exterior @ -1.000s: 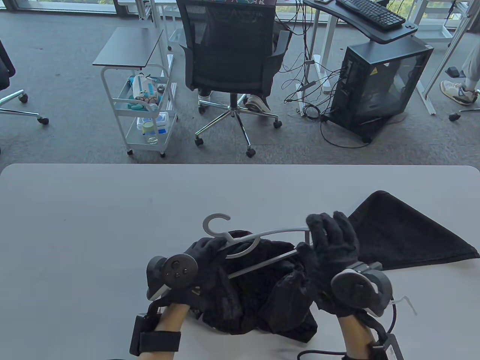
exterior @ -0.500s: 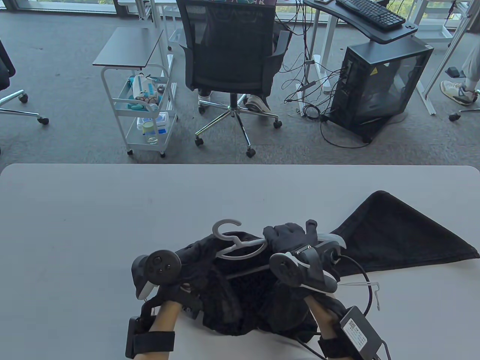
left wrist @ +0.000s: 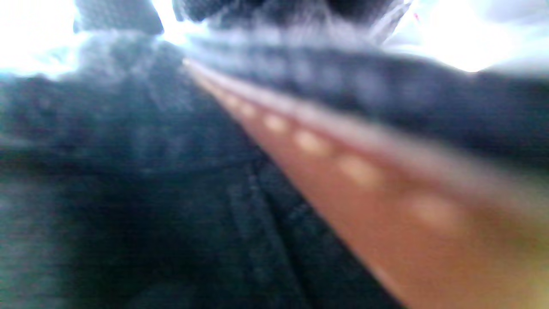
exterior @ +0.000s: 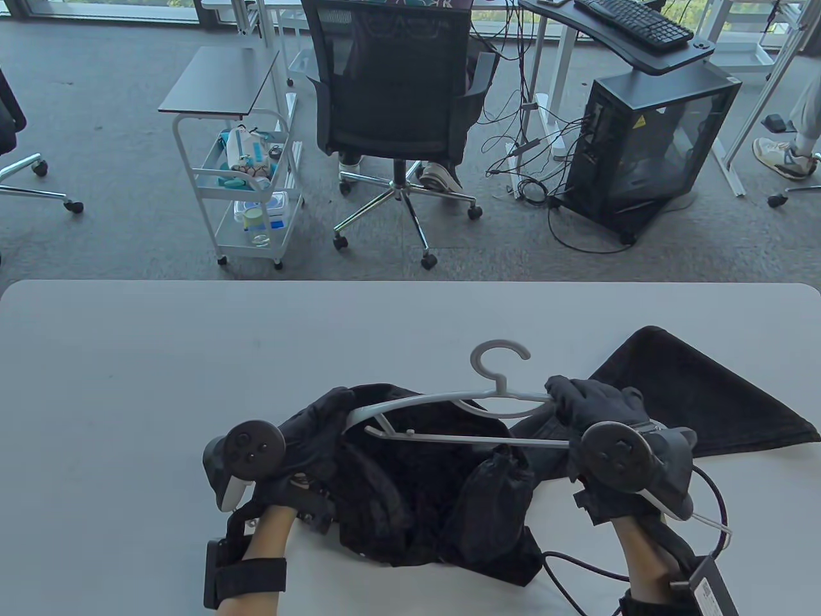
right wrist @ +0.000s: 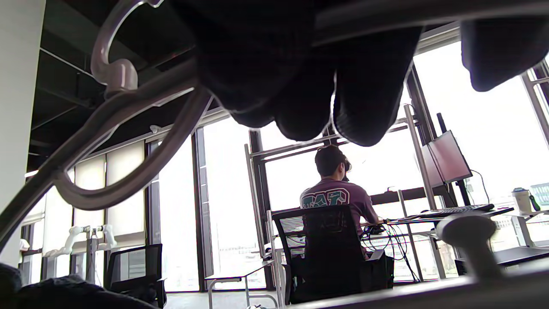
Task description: Remove trousers from gray hanger
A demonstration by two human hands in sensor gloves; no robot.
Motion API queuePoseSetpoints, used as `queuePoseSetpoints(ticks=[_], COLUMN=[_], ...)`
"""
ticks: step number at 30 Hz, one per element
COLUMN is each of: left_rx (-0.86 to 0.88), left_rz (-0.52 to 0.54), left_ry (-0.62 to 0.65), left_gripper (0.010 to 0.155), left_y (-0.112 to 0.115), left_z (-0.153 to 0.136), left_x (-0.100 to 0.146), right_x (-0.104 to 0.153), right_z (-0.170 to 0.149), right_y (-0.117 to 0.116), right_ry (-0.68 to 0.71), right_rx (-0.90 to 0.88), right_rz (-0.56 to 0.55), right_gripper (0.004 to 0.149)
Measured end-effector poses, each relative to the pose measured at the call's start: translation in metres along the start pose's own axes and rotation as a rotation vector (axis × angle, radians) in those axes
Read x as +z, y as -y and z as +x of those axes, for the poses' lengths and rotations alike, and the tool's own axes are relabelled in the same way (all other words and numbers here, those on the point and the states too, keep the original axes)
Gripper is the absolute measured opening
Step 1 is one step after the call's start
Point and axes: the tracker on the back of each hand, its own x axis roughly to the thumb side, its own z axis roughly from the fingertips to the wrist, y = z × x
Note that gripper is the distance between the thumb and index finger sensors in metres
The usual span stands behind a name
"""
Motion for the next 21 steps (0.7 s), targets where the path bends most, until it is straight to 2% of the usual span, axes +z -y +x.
queuePoseSetpoints(ticks=[2,5,9,12,16,21], left_rx=[-0.011,0.004,-0.074,-0.111,-0.217,-0.294], left_rz=[0.009,0.012,-0.023,-0.04,-0.061,-0.084], left_ry=[-0.02,-0.035,-0.042,-0.034,-0.042,-0.059], left_gripper=[0.043,0.044,0.064,0.069,0.072,0.073], left_y=[-0.001,-0.001,-0.002,-0.005,-0.01,-0.007], left_z=[-0.004,-0.009,-0.01,-0.009,-0.006,-0.007], left_x=[-0.001,-0.002,0.002,0.009,0.018,0.024], right_x=[0.005,0.014,0.029,0.043,0.06,0.065], right_z=[-0.012,-0.037,-0.07,-0.097,-0.119,-0.135], right_y=[0.004,-0.003,-0.031,-0.064,-0.1,-0.132], right_ry=[-0.078,-0.237,-0.44,-0.63,-0.785,-0.901], right_rx=[-0.019,-0.193,-0.425,-0.575,-0.55,-0.467], right_rz=[-0.028,-0.024,0.011,0.052,0.112,0.325], right_gripper=[0.048,0.049,0.052,0.055,0.057,0.06])
